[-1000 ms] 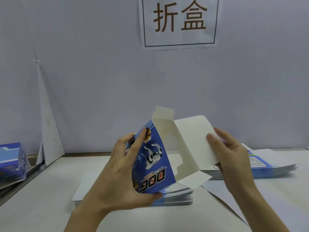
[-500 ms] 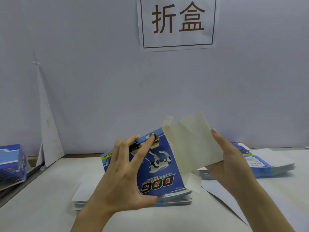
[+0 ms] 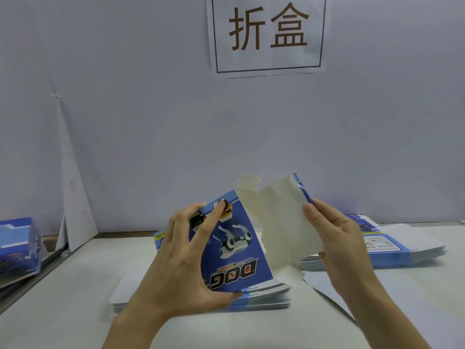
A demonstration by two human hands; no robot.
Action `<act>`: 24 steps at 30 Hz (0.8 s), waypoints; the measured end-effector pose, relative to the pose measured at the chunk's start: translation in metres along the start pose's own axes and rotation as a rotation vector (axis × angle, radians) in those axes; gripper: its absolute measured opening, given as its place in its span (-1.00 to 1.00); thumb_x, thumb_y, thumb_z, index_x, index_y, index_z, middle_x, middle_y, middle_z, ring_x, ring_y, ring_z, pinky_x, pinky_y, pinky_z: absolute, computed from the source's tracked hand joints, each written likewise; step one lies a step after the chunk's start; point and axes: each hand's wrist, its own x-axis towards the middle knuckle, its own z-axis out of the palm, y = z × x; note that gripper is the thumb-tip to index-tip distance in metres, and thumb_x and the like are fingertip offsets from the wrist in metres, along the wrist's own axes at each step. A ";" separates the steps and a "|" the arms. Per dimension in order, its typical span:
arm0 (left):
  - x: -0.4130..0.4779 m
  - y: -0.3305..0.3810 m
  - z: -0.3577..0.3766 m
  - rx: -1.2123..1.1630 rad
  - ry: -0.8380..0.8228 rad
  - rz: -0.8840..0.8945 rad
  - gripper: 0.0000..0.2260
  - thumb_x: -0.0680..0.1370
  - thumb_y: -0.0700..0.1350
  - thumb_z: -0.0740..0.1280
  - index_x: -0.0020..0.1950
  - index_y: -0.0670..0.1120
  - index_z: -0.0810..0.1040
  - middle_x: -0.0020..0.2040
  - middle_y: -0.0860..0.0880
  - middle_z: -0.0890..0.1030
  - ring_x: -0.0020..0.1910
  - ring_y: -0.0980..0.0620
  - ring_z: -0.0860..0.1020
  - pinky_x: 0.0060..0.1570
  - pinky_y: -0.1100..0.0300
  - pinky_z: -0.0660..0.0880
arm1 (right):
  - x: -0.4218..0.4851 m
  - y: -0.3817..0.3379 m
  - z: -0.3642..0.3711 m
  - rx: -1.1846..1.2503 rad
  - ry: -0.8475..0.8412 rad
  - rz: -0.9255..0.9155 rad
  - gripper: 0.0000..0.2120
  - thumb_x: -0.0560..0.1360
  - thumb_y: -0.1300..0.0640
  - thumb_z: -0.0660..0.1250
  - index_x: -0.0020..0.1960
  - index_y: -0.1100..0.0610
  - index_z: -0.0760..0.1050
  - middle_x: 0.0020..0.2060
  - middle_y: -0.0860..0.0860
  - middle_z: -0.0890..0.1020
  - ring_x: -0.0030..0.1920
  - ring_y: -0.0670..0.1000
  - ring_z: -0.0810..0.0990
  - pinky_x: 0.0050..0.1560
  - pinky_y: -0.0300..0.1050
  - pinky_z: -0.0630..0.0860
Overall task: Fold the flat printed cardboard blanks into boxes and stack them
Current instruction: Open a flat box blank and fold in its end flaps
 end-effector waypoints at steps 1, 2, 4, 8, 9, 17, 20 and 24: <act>0.001 -0.002 0.000 -0.012 0.007 -0.002 0.04 0.20 0.42 0.40 0.54 0.13 0.02 0.40 0.03 0.20 0.33 0.09 0.28 0.04 0.20 0.57 | 0.001 0.001 -0.001 -0.014 0.011 -0.016 -0.86 0.45 0.07 0.36 -0.10 -0.04 0.70 -0.18 -0.06 0.71 -0.26 -0.16 0.61 -0.23 -0.18 0.51; 0.001 -0.004 -0.001 -0.023 0.013 -0.009 0.04 0.19 0.44 0.39 0.54 0.15 0.00 0.39 0.06 0.19 0.32 0.10 0.30 0.04 0.20 0.56 | 0.001 0.001 0.000 -0.029 0.012 -0.023 -0.85 0.47 0.08 0.35 -0.10 -0.04 0.70 -0.19 -0.07 0.71 -0.25 -0.16 0.60 -0.22 -0.18 0.51; 0.001 -0.007 -0.001 -0.047 0.033 -0.054 0.04 0.18 0.45 0.38 0.54 0.21 -0.04 0.37 0.08 0.18 0.32 0.08 0.32 0.08 0.14 0.56 | 0.002 0.001 0.001 -0.003 0.004 -0.020 -0.81 0.54 0.09 0.30 -0.04 -0.04 0.69 -0.12 -0.08 0.71 -0.16 -0.13 0.63 -0.14 -0.18 0.54; 0.003 0.001 0.000 -0.250 0.197 -0.401 0.07 0.10 0.45 0.47 0.46 0.33 -0.06 0.34 0.10 0.16 0.37 0.07 0.23 0.26 0.06 0.42 | -0.003 0.002 0.008 -0.099 -0.092 -0.030 -0.65 0.58 0.17 0.23 0.32 -0.11 0.42 0.21 -0.03 0.59 0.14 -0.07 0.60 0.12 -0.16 0.50; 0.005 0.006 0.001 -0.323 0.266 -0.487 0.10 0.07 0.42 0.48 0.46 0.34 -0.06 0.31 0.14 0.16 0.35 0.13 0.21 0.26 0.12 0.37 | -0.007 0.004 0.010 -0.204 -0.194 -0.038 -0.55 0.55 0.13 0.30 0.39 -0.14 0.33 0.27 -0.05 0.54 0.18 -0.12 0.56 0.11 -0.24 0.50; 0.018 0.042 0.009 -0.848 0.427 -0.638 -0.20 0.29 0.31 0.35 0.49 0.13 0.23 0.29 0.06 0.41 0.26 0.05 0.48 0.12 -0.04 0.56 | -0.029 0.009 0.033 -0.209 -0.611 -0.108 -0.20 0.30 -0.04 0.43 0.39 -0.42 0.10 0.17 -0.29 0.55 0.16 -0.15 0.59 -0.06 -0.25 0.59; 0.016 0.029 0.002 -1.047 0.301 -0.654 -0.44 0.34 0.23 0.31 0.28 0.04 0.50 0.13 -0.01 0.65 0.09 0.01 0.63 -0.06 0.14 0.61 | -0.020 0.006 0.022 -0.106 -0.531 -0.056 -0.21 0.19 -0.11 0.40 0.39 -0.29 0.23 0.16 -0.13 0.59 0.12 -0.05 0.63 -0.08 -0.10 0.64; 0.012 0.024 0.006 -1.154 0.115 -0.674 -0.51 0.33 0.22 0.32 0.17 0.00 0.57 0.00 -0.05 0.70 0.00 -0.05 0.67 -0.10 0.13 0.63 | -0.018 0.009 0.020 -0.095 -0.512 -0.019 -0.23 0.19 -0.12 0.43 0.38 -0.23 0.29 0.16 -0.11 0.60 0.14 0.00 0.63 -0.05 -0.03 0.64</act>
